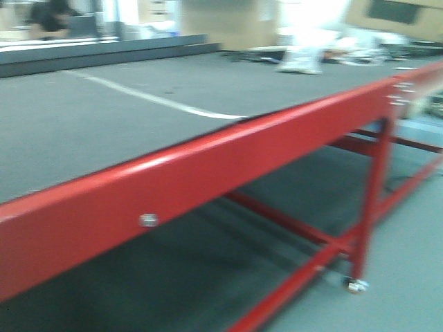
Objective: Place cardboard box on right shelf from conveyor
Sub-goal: 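Turn the base away from the conveyor holding the box in the right gripper, then drive the base toward the steel shelf rack with blue bins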
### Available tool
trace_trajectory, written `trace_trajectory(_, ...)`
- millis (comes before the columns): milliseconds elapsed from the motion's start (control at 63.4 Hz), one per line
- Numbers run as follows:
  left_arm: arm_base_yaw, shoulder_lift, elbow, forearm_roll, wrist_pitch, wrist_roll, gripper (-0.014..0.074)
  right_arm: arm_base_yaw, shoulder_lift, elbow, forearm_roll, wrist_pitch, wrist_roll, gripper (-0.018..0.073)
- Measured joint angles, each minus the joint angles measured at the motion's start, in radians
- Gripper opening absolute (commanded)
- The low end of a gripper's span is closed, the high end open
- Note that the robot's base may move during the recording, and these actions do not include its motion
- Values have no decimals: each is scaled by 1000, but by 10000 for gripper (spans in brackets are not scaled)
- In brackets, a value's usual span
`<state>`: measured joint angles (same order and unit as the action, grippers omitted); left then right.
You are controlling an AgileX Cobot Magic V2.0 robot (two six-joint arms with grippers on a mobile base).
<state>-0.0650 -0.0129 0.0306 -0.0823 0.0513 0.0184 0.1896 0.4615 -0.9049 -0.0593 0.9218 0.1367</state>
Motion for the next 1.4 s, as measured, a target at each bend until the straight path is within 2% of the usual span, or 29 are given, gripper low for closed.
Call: trace_trajectory(1404, 0, 0, 0, 0, 0, 0, -119, 0, 0, 0, 0, 0, 0, 195)
